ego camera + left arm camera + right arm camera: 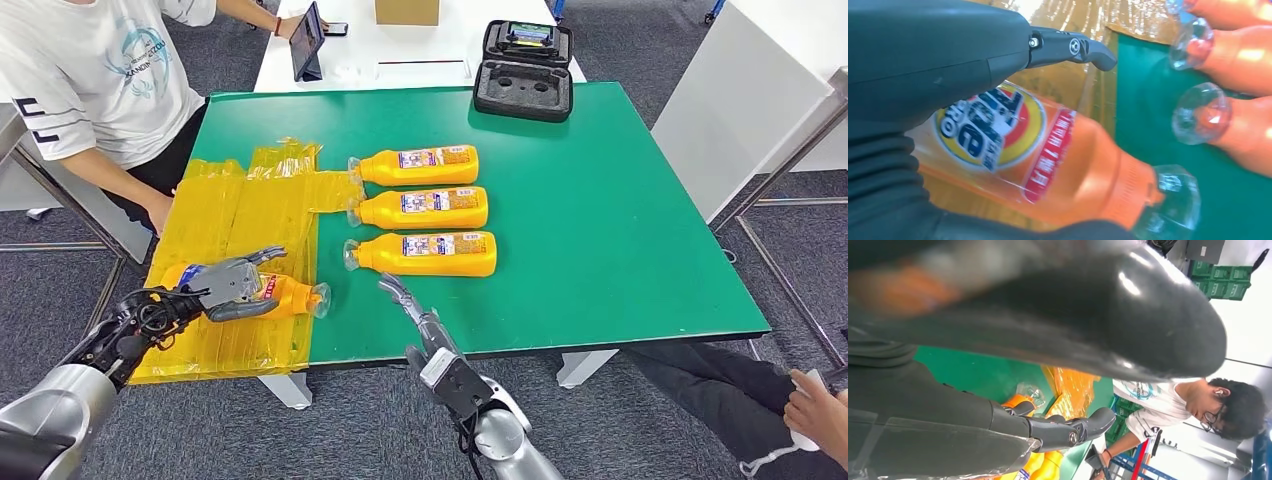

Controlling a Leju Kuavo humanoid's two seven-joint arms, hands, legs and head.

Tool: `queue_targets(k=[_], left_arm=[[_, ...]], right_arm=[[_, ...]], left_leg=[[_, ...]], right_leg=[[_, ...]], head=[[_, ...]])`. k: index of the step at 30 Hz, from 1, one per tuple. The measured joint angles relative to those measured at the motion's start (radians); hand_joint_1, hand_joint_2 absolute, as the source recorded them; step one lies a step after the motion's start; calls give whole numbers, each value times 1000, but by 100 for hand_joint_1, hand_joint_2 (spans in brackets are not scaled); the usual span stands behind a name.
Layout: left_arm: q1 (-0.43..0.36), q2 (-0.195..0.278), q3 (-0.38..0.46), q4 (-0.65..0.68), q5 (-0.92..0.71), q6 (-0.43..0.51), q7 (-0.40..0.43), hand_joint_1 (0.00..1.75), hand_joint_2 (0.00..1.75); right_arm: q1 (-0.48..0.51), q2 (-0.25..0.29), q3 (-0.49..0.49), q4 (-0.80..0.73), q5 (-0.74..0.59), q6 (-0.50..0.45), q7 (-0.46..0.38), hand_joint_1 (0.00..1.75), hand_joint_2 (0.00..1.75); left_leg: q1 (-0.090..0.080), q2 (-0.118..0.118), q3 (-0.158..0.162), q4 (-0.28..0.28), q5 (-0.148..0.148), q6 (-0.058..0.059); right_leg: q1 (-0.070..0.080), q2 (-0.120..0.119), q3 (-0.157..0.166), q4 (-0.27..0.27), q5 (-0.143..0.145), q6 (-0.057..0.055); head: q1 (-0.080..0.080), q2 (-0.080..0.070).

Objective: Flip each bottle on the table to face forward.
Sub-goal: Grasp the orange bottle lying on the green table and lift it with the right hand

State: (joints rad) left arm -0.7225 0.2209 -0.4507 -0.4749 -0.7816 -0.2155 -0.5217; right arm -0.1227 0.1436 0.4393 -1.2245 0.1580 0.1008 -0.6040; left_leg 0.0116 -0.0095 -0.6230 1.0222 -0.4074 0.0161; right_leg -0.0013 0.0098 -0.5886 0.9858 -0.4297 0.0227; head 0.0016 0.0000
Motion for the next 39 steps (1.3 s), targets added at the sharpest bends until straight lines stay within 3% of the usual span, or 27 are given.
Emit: queue_targets(k=[4, 6, 11, 15, 22, 28, 30, 32, 34, 39], left_arm=[[13, -20, 39, -2, 95, 41, -44, 0, 0], [36, -44, 75, -13, 168, 177, -89, 0, 0], [118, -134, 190, -123, 407, 635, -173, 0, 0], [196, -177, 202, -271, 551, 830, -179, 0, 0], [244, -212, 196, -408, 631, 904, -179, 0, 0], [273, -259, 196, -487, 727, 907, -179, 0, 0], [305, -266, 196, -522, 747, 906, -180, 0, 0], [336, -269, 196, -554, 766, 898, -180, 0, 87], [358, -271, 197, -575, 781, 884, -180, 0, 175], [398, -278, 201, -610, 797, 853, -180, 0, 175]], right_arm=[[0, 0, 1, 0, 0, -10, 5, 0, 0], [3, 0, 1, 0, -6, -14, 6, 0, 0], [13, 1, 12, 2, -41, -19, -6, 0, 0], [4, 4, 28, 14, -80, -27, -25, 0, 0], [-30, 12, 44, 35, -96, -55, -16, 0, 0], [-55, 3, 52, 40, -83, -129, 9, 0, 0], [-50, -13, 51, 40, -57, -152, 22, 0, 87], [-49, -29, 48, 40, -38, -168, 35, 0, 175], [-52, -39, 41, 41, -21, -179, 57, 0, 175], [-106, -74, 1, 56, 24, -209, 129, 0, 175]], left_leg=[[0, 0, 0, 0, 0, 0], [0, 0, -1, 0, 0, 0], [0, 1, -4, 0, 0, 0], [0, 1, -7, 0, 0, 0], [0, 1, -9, 0, 0, 0], [0, 1, -9, 0, 0, 0], [0, 1, -9, 0, 0, 1], [-1, 1, -10, 1, 0, 1], [-1, 1, -11, 1, 0, 1], [0, 1, -11, 1, 0, 1]], right_leg=[[0, 0, -1, 0, 0, 0], [0, 0, -2, 0, 0, 0], [0, 1, -5, 0, 0, 0], [0, 1, -8, 0, 0, 0], [0, 1, -10, 0, 0, 0], [0, 0, -9, 0, 0, 0], [0, 1, -10, 0, 0, 1], [0, 1, -10, -1, 0, 1], [0, 1, -11, -1, 0, 1], [0, 0, -11, -1, 0, 1]], head=[[0, 0], [0, 0], [0, 0], [0, 0], [0, 0], [0, 0], [0, 0], [0, 0], [0, 0], [0, 0]])
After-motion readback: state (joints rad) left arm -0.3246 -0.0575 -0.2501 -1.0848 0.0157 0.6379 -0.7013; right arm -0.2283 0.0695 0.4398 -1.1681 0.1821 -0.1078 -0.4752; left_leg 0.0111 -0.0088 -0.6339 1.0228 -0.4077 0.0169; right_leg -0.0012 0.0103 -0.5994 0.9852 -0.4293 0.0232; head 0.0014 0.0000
